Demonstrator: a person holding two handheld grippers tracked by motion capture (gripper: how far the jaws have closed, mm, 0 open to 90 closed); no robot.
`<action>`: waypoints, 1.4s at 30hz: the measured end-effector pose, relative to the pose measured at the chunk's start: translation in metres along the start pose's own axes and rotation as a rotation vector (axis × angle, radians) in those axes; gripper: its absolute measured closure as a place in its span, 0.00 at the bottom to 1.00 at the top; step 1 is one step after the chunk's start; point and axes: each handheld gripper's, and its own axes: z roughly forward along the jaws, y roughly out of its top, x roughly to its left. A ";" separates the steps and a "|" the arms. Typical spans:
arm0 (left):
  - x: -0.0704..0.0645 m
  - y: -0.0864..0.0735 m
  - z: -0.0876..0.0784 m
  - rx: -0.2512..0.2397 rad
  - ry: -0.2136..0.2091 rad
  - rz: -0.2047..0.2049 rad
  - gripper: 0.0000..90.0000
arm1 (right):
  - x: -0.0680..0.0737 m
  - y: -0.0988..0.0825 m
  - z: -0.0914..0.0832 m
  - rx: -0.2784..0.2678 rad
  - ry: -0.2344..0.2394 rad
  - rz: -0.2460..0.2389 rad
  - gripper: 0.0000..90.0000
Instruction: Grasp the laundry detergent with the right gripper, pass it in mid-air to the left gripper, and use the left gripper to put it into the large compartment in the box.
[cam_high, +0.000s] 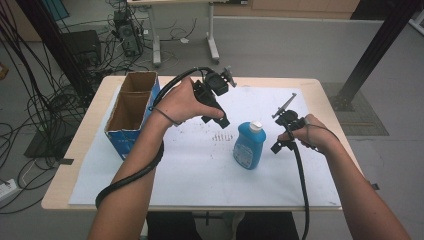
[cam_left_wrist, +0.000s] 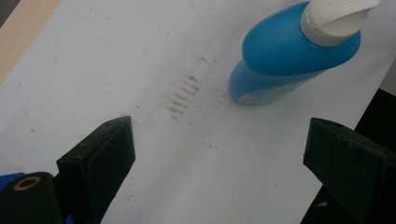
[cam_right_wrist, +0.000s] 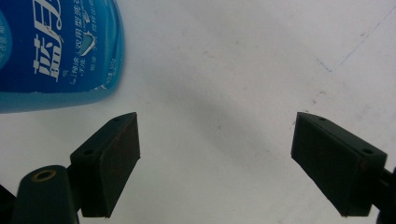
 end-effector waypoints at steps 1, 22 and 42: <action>0.000 0.000 0.000 0.000 0.002 -0.001 0.11 | 0.000 0.000 0.000 0.000 -0.001 0.001 0.17; 0.004 -0.002 0.005 0.028 -0.022 -0.017 0.11 | 0.003 -0.011 -0.008 -0.050 0.007 -0.005 0.17; 0.006 -0.006 0.009 0.065 -0.032 -0.017 0.12 | 0.015 -0.044 -0.012 -0.123 0.022 -0.001 0.17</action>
